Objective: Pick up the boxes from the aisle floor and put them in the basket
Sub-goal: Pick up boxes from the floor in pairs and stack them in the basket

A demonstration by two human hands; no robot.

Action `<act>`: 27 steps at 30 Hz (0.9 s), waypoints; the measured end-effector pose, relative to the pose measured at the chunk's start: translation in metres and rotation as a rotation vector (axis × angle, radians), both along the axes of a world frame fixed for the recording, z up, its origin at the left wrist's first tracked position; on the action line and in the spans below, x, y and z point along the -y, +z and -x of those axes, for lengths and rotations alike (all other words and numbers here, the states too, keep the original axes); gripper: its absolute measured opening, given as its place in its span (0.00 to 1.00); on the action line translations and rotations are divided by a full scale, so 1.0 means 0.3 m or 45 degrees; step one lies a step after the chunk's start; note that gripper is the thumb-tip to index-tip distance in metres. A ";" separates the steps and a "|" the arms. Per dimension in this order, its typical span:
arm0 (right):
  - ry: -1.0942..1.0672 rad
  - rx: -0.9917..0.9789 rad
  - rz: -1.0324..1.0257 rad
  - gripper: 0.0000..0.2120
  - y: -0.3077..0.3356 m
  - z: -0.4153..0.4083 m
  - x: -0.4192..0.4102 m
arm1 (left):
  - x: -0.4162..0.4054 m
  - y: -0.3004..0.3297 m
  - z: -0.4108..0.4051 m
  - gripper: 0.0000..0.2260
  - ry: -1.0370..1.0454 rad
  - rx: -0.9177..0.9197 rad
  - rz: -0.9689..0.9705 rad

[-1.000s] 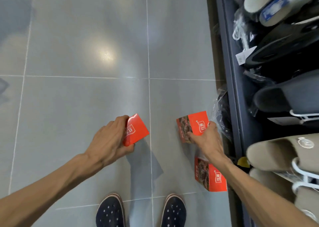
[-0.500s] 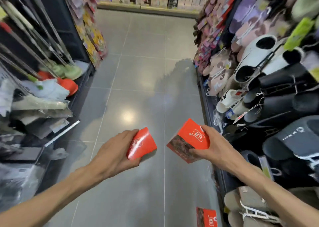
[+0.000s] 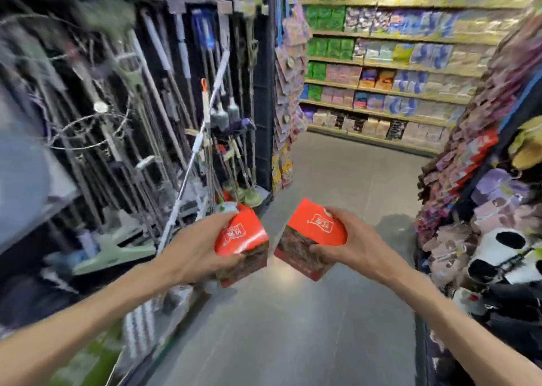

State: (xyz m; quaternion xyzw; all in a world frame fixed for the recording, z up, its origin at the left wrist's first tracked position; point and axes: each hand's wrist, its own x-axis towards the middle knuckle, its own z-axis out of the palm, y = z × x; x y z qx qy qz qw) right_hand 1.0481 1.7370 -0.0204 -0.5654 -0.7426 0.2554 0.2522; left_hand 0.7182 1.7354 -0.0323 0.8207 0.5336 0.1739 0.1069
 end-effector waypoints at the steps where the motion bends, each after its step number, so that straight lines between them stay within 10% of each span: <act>1: 0.074 0.008 -0.024 0.38 0.036 0.045 0.001 | 0.056 0.039 0.037 0.35 0.067 -0.003 -0.029; 13: 1.080 0.061 -0.079 0.42 0.254 0.801 0.290 | 1.085 0.261 0.443 0.39 1.066 -0.013 -0.125; 27: 1.992 0.144 -0.139 0.41 0.310 1.794 1.625 | 2.741 0.303 0.674 0.38 2.060 -0.048 -0.080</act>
